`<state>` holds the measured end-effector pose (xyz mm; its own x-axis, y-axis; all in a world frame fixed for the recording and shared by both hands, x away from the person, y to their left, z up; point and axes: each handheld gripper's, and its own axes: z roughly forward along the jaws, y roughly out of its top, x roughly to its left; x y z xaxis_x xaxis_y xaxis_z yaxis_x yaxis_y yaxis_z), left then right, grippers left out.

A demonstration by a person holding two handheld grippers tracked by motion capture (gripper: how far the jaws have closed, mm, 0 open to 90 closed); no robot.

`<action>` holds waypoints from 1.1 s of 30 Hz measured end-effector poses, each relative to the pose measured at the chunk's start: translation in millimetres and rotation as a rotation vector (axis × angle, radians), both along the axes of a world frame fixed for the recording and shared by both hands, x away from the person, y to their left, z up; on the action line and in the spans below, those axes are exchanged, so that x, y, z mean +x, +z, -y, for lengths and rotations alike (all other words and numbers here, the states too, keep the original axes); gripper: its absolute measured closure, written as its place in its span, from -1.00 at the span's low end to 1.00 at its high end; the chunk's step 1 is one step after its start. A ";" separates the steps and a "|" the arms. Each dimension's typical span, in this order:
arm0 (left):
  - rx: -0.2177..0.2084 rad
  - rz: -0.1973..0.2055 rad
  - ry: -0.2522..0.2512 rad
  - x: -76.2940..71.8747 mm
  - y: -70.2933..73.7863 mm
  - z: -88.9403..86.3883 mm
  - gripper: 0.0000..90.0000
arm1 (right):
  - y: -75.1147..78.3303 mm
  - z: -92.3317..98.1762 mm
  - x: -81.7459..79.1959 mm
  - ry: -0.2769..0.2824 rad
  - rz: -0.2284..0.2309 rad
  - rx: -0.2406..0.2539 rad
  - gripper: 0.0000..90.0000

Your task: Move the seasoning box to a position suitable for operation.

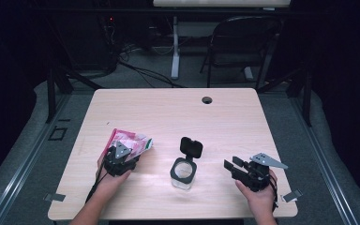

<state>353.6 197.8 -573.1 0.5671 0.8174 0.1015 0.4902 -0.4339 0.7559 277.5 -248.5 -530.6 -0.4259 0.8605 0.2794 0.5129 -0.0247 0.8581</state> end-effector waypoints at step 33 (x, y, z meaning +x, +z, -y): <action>-0.056 -0.037 0.053 13.3 6.2 -9.7 0.99 | -2.2 7.7 -7.4 -0.020 -0.009 -0.003 0.23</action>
